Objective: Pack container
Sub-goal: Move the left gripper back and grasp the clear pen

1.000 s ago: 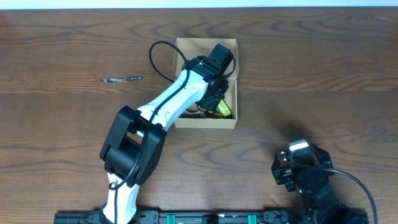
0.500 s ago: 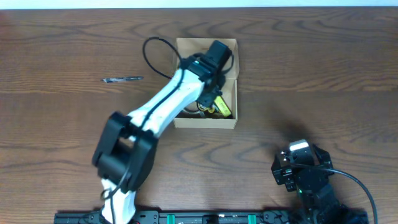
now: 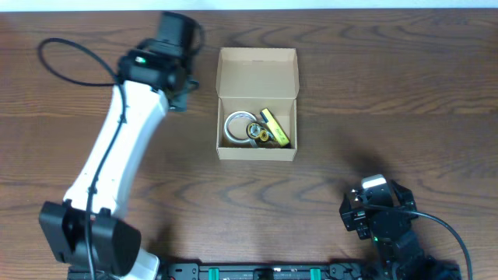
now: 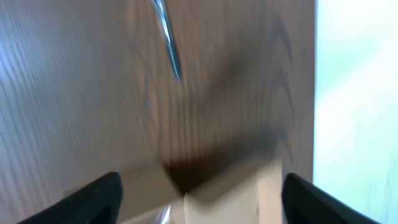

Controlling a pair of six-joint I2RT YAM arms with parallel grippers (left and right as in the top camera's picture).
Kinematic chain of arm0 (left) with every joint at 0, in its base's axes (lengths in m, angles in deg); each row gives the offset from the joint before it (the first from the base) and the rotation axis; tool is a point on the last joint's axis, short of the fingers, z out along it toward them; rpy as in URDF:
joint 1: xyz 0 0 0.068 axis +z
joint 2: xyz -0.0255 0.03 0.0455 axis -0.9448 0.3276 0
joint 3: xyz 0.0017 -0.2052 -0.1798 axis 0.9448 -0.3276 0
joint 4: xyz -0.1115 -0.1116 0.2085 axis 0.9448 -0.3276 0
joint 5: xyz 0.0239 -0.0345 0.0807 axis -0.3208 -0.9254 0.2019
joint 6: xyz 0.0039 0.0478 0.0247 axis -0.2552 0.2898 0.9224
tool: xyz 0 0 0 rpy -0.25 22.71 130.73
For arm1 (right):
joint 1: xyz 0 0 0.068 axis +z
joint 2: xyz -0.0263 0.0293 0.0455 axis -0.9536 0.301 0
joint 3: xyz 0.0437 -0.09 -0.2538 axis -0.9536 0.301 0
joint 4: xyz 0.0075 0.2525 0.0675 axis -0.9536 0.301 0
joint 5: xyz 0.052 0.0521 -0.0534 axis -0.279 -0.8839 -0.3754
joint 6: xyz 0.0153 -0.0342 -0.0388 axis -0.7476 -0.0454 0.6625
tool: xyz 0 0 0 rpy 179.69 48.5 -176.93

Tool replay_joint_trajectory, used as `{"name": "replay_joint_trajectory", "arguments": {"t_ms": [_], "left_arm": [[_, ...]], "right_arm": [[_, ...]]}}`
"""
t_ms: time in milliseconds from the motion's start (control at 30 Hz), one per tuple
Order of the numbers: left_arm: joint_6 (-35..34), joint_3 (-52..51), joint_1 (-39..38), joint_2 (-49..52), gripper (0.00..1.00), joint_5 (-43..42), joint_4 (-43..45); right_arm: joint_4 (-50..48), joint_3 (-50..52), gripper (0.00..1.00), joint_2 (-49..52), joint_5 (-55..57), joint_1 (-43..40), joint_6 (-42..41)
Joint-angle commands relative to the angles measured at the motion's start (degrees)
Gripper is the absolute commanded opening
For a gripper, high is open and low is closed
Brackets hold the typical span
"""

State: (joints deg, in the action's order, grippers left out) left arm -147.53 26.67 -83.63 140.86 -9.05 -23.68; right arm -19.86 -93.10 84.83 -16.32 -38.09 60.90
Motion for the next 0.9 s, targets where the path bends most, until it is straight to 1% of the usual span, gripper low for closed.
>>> {"name": "replay_joint_trajectory", "arguments": {"t_ms": [0,67,100,233,367,500,700,733,867], "left_arm": [[-0.2,0.4,6.9,4.4,0.93,-1.6,-0.5],[-0.1,0.4,10.3,7.2,0.98,-3.7,-0.5],[0.0,0.4,11.5,8.6,0.96,-4.7,-0.5],[3.7,2.8,15.2,16.3,0.95,-7.9,-0.6],[8.7,10.3,16.0,24.0,0.96,-9.2,-2.9],[8.9,16.4,16.8,29.0,0.97,-10.2,-8.0],[9.9,17.4,18.1,33.4,1.00,-13.6,-8.7],[9.9,17.4,18.1,33.9,0.95,-13.6,-8.7],[9.9,17.4,18.2,35.7,0.95,-13.7,-8.0]], "right_arm": [[-0.1,0.1,0.99,-0.3,0.6,-0.3,0.6],[-0.1,0.1,0.99,-0.3,0.6,-0.3,0.6],[-0.1,0.1,0.99,-0.4,0.6,-0.3,0.6],[-0.1,0.1,0.99,-0.4,0.6,-0.3,0.6],[-0.1,0.1,0.99,-0.3,0.6,-0.3,0.6],[-0.1,0.1,0.99,-0.4,0.6,-0.3,0.7],[-0.1,0.1,0.99,-0.4,0.6,-0.3,0.7],[-0.1,0.1,0.99,-0.3,0.6,-0.3,0.6],[-0.1,0.1,0.99,-0.4,0.6,-0.3,0.7]]}}
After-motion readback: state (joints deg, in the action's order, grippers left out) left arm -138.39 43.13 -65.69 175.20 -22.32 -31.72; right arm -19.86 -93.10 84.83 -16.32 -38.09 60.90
